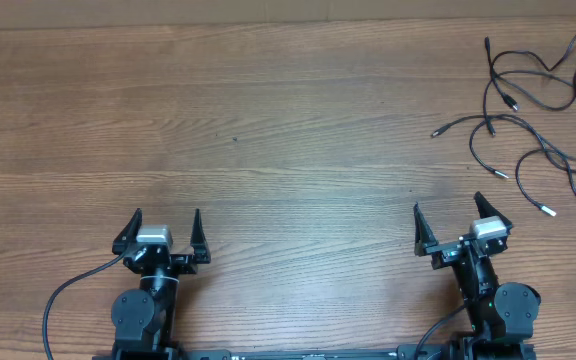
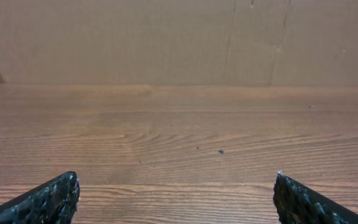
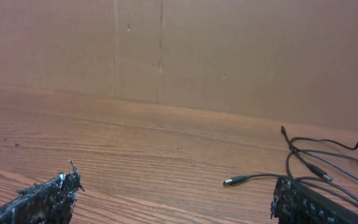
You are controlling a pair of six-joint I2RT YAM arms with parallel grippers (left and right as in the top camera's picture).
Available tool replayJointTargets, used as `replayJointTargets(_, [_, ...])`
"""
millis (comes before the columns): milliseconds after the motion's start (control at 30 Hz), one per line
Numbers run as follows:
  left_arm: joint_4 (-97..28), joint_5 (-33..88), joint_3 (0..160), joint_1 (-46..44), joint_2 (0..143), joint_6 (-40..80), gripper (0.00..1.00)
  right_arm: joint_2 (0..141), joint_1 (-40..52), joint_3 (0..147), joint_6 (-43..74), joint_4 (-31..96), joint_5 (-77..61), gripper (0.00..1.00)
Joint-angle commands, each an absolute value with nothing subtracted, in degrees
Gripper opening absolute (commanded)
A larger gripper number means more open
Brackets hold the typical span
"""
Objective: Untangle cables
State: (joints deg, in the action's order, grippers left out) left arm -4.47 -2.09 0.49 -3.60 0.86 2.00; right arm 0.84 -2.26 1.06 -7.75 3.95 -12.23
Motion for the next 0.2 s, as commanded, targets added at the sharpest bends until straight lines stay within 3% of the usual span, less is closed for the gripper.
replayJointTargets(0, [-4.43, -1.48, 0.3, -2.92, 0.25, 2.98, 0.99, 0.16, -2.66, 0.43, -7.77, 3.53, -12.51, 1.0])
replayJointTargets(167, [-4.43, -1.48, 0.3, -2.92, 0.25, 2.98, 1.0, 0.16, -2.66, 0.43, -7.77, 3.53, -12.51, 1.0])
